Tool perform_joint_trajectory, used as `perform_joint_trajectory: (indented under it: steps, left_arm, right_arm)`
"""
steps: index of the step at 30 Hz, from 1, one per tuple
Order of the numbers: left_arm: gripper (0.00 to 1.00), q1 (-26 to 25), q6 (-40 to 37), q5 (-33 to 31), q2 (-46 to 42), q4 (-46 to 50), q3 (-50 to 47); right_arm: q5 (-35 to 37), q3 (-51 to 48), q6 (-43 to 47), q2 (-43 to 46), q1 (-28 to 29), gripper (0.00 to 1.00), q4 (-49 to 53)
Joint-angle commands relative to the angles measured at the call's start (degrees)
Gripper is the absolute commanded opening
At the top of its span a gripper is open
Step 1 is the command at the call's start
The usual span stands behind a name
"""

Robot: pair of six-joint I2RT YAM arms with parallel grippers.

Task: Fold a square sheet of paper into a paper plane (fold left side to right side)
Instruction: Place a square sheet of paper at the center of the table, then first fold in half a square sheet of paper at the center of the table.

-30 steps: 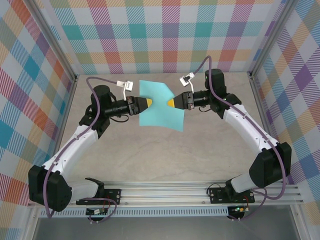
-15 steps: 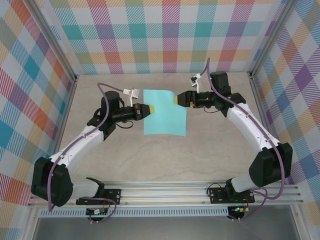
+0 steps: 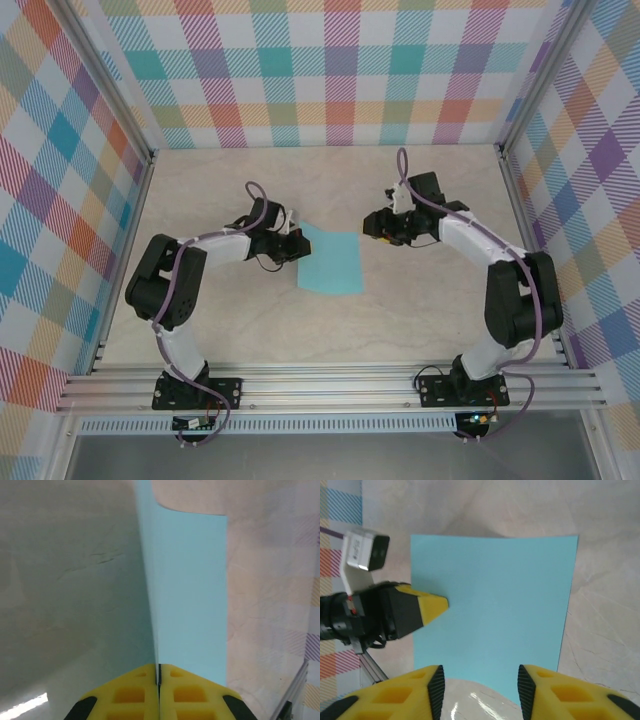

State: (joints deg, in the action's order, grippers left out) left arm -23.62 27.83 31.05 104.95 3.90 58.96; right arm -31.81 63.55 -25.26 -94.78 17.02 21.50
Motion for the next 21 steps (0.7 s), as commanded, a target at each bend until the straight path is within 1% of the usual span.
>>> perform_joint_trajectory:
  steps: [1, 4, 6, 10, 12, 16, 21]
  left_arm:
    - [0.08, -0.8, -1.9, -2.7, 0.5, 4.4, 2.5]
    - [0.10, -0.8, -2.1, -2.6, 1.3, 5.2, 3.0]
    - [0.13, -0.7, -1.8, -2.3, 1.2, 5.3, 2.9]
    - [0.22, -0.8, -1.1, -0.7, 0.4, 5.7, 3.3]
    - [0.29, -0.8, -0.1, 1.0, -0.2, 5.3, 3.4]
    - [0.39, -1.0, 3.7, 5.0, -1.6, 2.6, 3.4]
    - [0.44, -2.3, 8.2, 8.7, -2.0, -0.9, 4.2]
  right_arm:
    - [-2.3, -0.7, -4.9, -3.2, 1.5, 0.37, -6.7]
    - [-2.1, 0.3, -5.6, -7.6, 2.9, 0.36, -7.3]
    - [-1.7, 1.2, -5.8, -10.5, 3.8, 0.35, -7.3]
    - [1.5, 2.2, -7.1, -14.7, 4.8, 0.34, -5.5]
    - [1.9, 2.2, -7.2, -16.2, 5.0, 0.34, -5.0]
    - [3.7, 1.8, -6.6, -17.2, 5.2, 0.35, -3.7]
    - [4.0, 1.1, -6.6, -17.4, 5.2, 0.35, -4.1]
